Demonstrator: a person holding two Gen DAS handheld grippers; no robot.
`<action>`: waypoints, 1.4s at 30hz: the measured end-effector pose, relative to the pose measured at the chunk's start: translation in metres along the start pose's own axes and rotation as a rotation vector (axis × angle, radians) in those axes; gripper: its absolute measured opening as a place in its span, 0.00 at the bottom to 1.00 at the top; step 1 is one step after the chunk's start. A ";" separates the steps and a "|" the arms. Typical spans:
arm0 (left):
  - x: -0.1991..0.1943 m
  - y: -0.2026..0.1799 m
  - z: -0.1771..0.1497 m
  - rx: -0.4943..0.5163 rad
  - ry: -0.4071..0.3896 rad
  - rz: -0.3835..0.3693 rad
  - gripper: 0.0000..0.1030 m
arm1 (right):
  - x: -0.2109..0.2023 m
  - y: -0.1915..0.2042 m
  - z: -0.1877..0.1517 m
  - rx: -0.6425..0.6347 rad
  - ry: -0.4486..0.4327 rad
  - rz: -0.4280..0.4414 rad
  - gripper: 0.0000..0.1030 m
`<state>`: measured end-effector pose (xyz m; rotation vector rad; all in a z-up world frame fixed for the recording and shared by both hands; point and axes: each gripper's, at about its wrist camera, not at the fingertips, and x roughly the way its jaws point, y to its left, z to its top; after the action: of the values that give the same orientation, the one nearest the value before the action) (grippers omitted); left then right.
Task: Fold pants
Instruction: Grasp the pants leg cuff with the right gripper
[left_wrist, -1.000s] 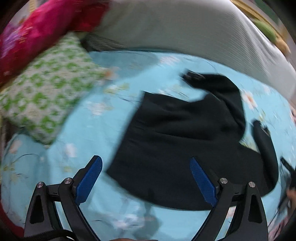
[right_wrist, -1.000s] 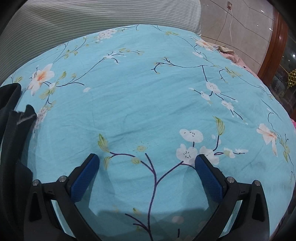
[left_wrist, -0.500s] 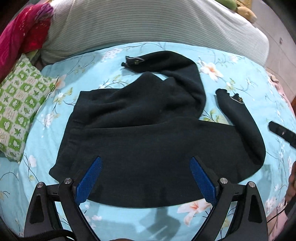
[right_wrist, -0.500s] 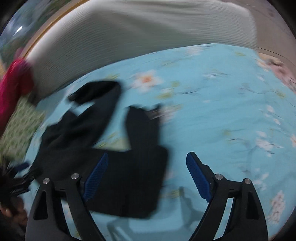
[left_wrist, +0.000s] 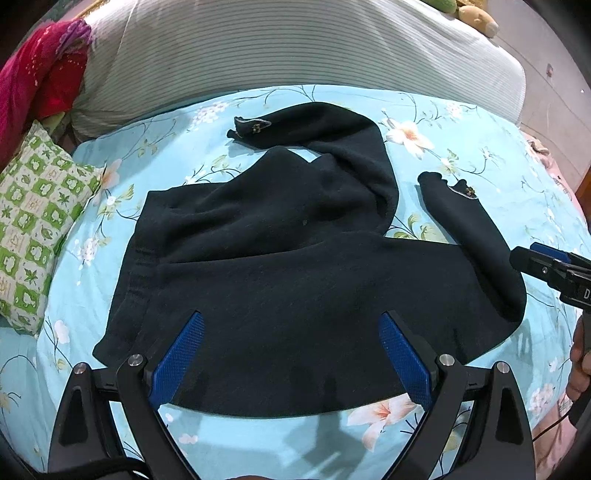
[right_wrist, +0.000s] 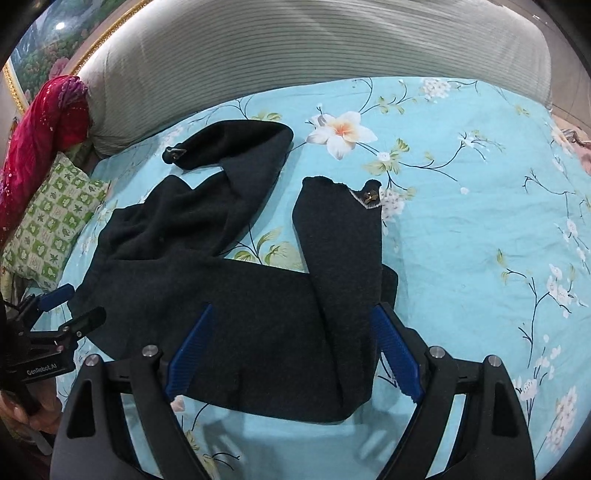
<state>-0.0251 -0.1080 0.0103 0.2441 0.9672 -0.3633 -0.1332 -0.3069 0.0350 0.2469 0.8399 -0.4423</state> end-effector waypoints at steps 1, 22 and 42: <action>0.001 -0.001 0.001 0.002 0.001 -0.001 0.93 | 0.001 -0.001 0.001 0.003 0.002 -0.001 0.84; 0.033 -0.027 0.034 0.061 0.039 -0.058 0.93 | 0.024 -0.030 0.031 0.056 0.043 0.002 0.84; 0.100 -0.100 0.088 0.388 0.157 -0.263 0.93 | 0.090 -0.087 0.090 0.158 0.127 0.108 0.70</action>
<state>0.0520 -0.2506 -0.0290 0.5059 1.0821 -0.7842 -0.0620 -0.4434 0.0211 0.4677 0.9122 -0.3950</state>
